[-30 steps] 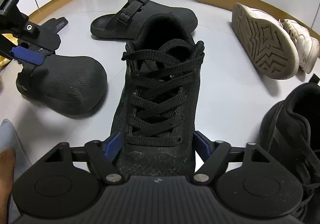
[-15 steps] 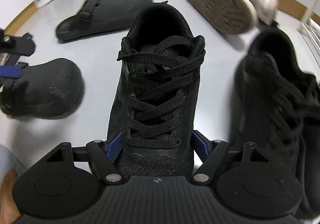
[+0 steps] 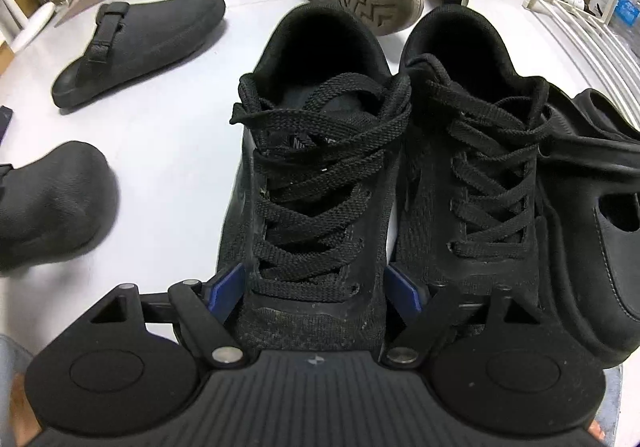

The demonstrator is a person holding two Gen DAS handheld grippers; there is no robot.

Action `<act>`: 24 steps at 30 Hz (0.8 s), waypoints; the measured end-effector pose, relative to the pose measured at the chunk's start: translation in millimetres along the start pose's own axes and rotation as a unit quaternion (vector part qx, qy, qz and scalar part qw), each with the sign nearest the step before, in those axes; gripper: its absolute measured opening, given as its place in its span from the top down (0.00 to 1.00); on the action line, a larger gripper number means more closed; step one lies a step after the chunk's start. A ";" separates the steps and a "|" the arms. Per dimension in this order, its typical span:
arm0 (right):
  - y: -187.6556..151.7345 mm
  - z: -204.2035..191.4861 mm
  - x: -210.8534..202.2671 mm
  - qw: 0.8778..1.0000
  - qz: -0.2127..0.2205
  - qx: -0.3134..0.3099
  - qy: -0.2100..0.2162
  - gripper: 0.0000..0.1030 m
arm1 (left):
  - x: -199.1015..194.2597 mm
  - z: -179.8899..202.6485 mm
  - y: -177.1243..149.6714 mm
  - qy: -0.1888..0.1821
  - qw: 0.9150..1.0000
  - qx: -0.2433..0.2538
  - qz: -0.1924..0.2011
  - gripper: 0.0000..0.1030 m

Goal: Organize scattered shoes
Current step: 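Lower the sneaker beside the other black sneaker and open the right tool, then reach the left tool to a black strapped clog and grasp its strap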

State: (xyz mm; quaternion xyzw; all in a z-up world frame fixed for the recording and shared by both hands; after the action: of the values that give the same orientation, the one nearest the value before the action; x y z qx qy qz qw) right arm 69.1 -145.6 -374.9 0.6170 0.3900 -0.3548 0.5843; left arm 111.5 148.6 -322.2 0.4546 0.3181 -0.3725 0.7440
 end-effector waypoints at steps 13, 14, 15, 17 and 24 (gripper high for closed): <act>13.9 -8.5 -0.6 0.998 0.025 -0.053 -0.009 0.18 | -26.2 -25.5 36.6 0.041 0.998 -0.014 0.052 0.10; 15.6 -8.8 -0.3 0.998 0.027 -0.057 -0.010 0.17 | -28.3 -27.6 38.8 0.044 0.997 -0.016 0.055 0.10; 17.3 -9.2 0.0 0.998 0.029 -0.061 -0.010 0.17 | -29.4 -29.2 39.5 0.047 0.997 -0.018 0.056 0.10; 20.8 -9.8 0.6 0.997 0.033 -0.069 -0.011 0.14 | -30.6 -32.2 39.6 0.052 0.997 -0.022 0.056 0.10; 22.4 -2.1 15.3 0.996 0.034 -0.085 0.003 0.19 | -32.0 -44.1 30.2 0.071 0.995 -0.036 0.056 0.10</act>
State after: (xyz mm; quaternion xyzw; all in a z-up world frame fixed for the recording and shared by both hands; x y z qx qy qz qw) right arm 96.0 -142.8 -378.5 0.5791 0.3990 -0.2989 0.6451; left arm 114.4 206.7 -299.9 0.4702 0.3570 -0.2853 0.7550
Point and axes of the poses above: each gripper's, at about its wrist camera, not at the fingertips, and x roughly the way its jaws point, z to its right, y to its top, the point moved 3 cm from there along x, roughly the way its jaws point, and after that the axes turned 2 degrees about z, right-handed, at the moved point
